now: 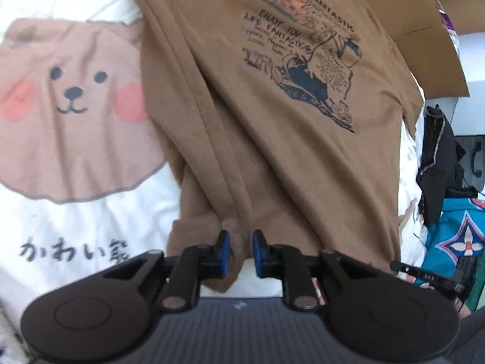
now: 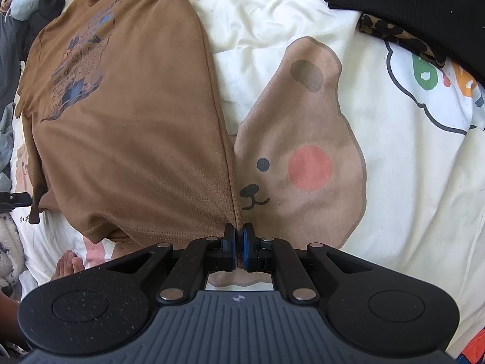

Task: Fold clothes

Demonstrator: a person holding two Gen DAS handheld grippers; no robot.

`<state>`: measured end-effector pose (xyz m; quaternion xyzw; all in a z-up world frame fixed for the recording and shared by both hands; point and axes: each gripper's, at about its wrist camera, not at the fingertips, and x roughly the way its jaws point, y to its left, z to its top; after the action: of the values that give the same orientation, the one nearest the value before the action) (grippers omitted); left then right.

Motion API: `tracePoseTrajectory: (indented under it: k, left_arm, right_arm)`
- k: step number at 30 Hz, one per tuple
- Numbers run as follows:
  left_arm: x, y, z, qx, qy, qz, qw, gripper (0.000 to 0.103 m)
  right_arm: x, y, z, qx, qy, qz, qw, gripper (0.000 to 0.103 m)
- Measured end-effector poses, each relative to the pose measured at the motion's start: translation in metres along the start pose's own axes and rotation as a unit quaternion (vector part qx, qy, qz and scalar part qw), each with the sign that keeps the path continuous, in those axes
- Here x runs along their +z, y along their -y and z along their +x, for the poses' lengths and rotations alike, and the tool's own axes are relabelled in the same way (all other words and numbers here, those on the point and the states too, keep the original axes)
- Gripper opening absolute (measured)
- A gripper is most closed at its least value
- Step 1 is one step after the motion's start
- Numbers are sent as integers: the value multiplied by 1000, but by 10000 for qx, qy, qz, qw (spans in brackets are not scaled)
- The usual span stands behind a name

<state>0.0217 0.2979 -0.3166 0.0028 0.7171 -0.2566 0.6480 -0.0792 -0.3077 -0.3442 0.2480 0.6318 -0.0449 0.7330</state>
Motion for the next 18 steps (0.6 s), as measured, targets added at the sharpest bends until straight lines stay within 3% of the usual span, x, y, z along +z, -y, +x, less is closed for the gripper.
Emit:
tracePoseTrajectory:
  k: [5, 14, 18]
  left_arm:
    - [-9, 15, -7, 290, 69, 448, 9986, 33]
    - [-27, 48, 8, 751, 9, 1352, 9880, 33]
    - [-28, 48, 14, 716, -9, 1335, 9885, 33]
  right_arm:
    - [0, -1, 1, -1, 4, 0, 10000, 2]
    - [-2, 0, -4, 21, 61, 17, 10000, 2]
    - [-5, 1, -5, 36, 63, 31, 10000, 2]
